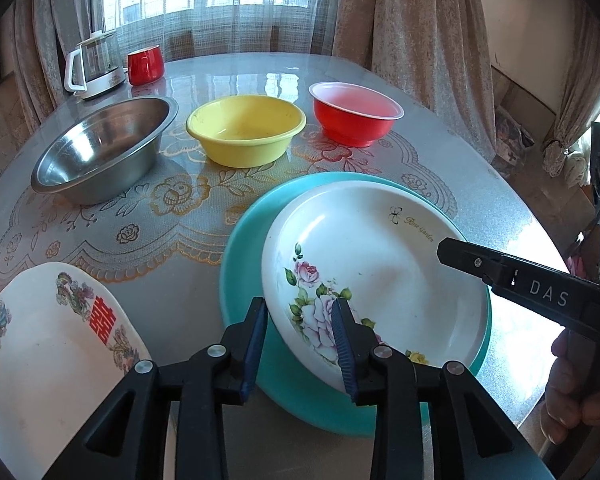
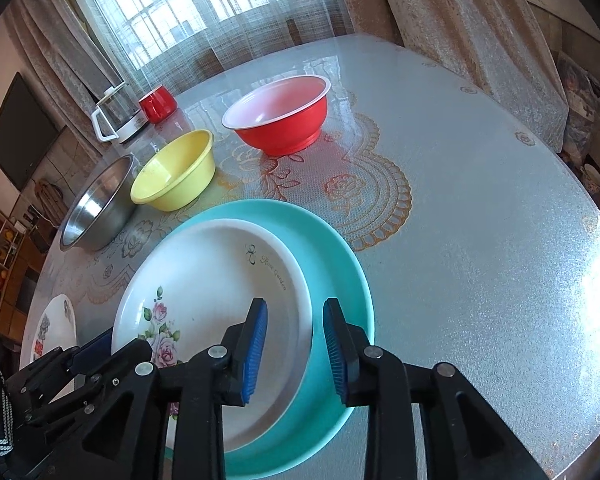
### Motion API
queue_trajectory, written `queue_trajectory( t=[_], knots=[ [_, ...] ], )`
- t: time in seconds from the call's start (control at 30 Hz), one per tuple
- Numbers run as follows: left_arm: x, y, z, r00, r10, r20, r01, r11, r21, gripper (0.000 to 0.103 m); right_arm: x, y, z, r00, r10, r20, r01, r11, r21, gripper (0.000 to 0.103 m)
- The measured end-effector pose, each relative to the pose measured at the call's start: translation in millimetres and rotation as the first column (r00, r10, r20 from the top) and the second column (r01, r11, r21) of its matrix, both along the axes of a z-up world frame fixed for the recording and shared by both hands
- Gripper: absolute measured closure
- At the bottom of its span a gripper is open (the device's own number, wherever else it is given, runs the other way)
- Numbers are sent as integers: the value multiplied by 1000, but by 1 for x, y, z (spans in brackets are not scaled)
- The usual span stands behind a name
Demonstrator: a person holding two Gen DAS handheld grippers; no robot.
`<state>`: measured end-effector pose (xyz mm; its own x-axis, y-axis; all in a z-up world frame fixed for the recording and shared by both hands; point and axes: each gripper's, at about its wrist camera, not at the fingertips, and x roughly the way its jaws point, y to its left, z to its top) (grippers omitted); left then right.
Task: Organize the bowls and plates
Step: 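Open the right gripper and release the rose-pattern plate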
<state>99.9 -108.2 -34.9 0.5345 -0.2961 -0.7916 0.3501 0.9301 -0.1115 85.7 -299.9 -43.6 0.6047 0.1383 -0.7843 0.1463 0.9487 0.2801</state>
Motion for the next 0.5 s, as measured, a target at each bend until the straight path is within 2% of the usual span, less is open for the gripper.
queue_trajectory(
  t=[0.27,0.5],
  knots=[
    [-16,13,13,996,46,76,-45,999,-18,69,-5,8,14,999,-7,52,10,998,-59,71],
    [-26,26,22,992,59,116,-57,998,-26,68,-9,19,24,994,34,104,-28,998,-59,67]
  ],
)
